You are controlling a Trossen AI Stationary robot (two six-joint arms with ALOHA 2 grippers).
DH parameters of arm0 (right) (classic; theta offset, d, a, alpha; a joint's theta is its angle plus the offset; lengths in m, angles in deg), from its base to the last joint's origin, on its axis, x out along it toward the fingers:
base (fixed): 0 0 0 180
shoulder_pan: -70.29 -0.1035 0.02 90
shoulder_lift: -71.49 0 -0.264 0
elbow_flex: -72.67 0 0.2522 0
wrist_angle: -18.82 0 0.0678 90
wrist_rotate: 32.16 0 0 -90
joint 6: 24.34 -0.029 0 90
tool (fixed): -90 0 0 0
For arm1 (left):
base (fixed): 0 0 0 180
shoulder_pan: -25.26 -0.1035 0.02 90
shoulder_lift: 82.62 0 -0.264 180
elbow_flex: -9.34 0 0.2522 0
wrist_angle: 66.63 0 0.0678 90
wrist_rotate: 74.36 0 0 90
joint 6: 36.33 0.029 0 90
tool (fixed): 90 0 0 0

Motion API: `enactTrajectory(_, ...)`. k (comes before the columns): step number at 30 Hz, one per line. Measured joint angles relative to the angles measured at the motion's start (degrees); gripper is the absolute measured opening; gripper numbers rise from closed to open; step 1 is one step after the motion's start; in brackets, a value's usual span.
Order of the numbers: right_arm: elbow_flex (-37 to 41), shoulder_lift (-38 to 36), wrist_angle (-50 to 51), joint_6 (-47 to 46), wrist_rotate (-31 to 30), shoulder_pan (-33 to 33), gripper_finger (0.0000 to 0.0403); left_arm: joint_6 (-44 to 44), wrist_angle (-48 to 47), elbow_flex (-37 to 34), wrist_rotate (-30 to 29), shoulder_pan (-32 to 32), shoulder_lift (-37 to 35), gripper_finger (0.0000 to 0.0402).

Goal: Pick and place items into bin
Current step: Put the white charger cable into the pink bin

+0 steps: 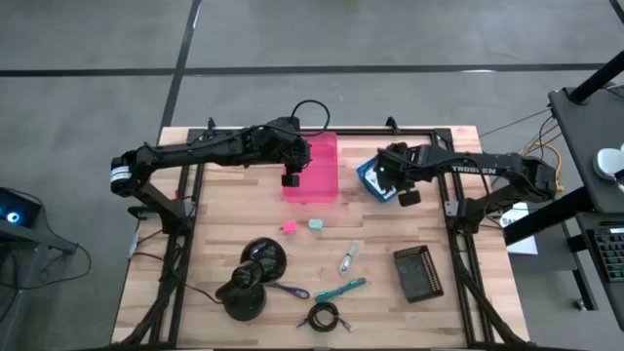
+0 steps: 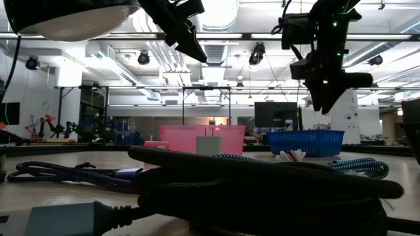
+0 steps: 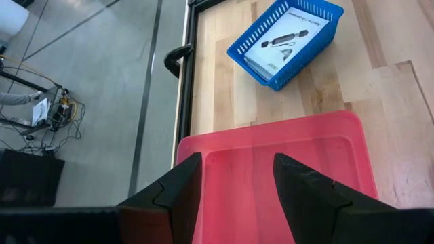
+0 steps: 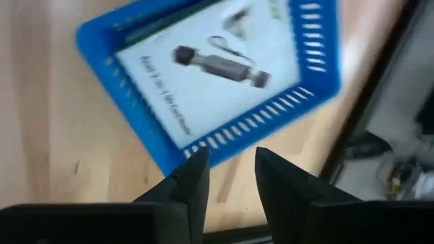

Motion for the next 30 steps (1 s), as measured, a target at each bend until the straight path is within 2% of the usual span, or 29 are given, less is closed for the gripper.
enactTrajectory(4, -2.3, 0.0, -0.2, -5.6, 0.1, 0.0, 0.0101, 0.0, 0.0, 0.0, 0.0, 0.0, 0.0, 0.0167)
enactTrajectory(7, -4.3, 0.0, -1.1, -12.7, 2.9, 0.0, 0.0097, 0.0, 0.0, 0.0, 0.0, 0.0, 0.0, 0.0167)
enactTrajectory(9, -5.5, 0.0, -2.1, -19.2, 8.2, 0.0, 0.0095, 0.0, 0.0, 0.0, 0.0, 0.0, 0.0, 0.0167)
enactTrajectory(12, -6.3, 0.0, -4.2, -27.4, 21.1, 0.0, 0.0094, 0.0, 0.0, 0.0, 0.0, 0.0, 0.0, 0.0167)
enactTrajectory(15, -6.0, 0.0, -8.9, -30.7, 30.8, -1.0, 0.0096, 0.0, 0.0, 0.0, 0.0, 0.0, 0.0, 0.0167)
enactTrajectory(22, -2.5, 0.0, -16.4, -32.9, 31.1, -9.3, 0.0095, -0.1, 0.0, -0.6, 0.0, 0.0, 0.0, 0.0167)
enactTrajectory(27, -1.8, 0.0, -20.1, -26.5, 24.0, -18.9, 0.0093, -0.1, 0.0, -1.3, 0.0, 0.0, 0.0, 0.0167)
enactTrajectory(30, -1.8, 0.0, -20.1, -23.7, 23.2, -23.3, 0.0094, -0.1, -0.1, -1.5, 0.0, 0.0, 0.1, 0.0167)
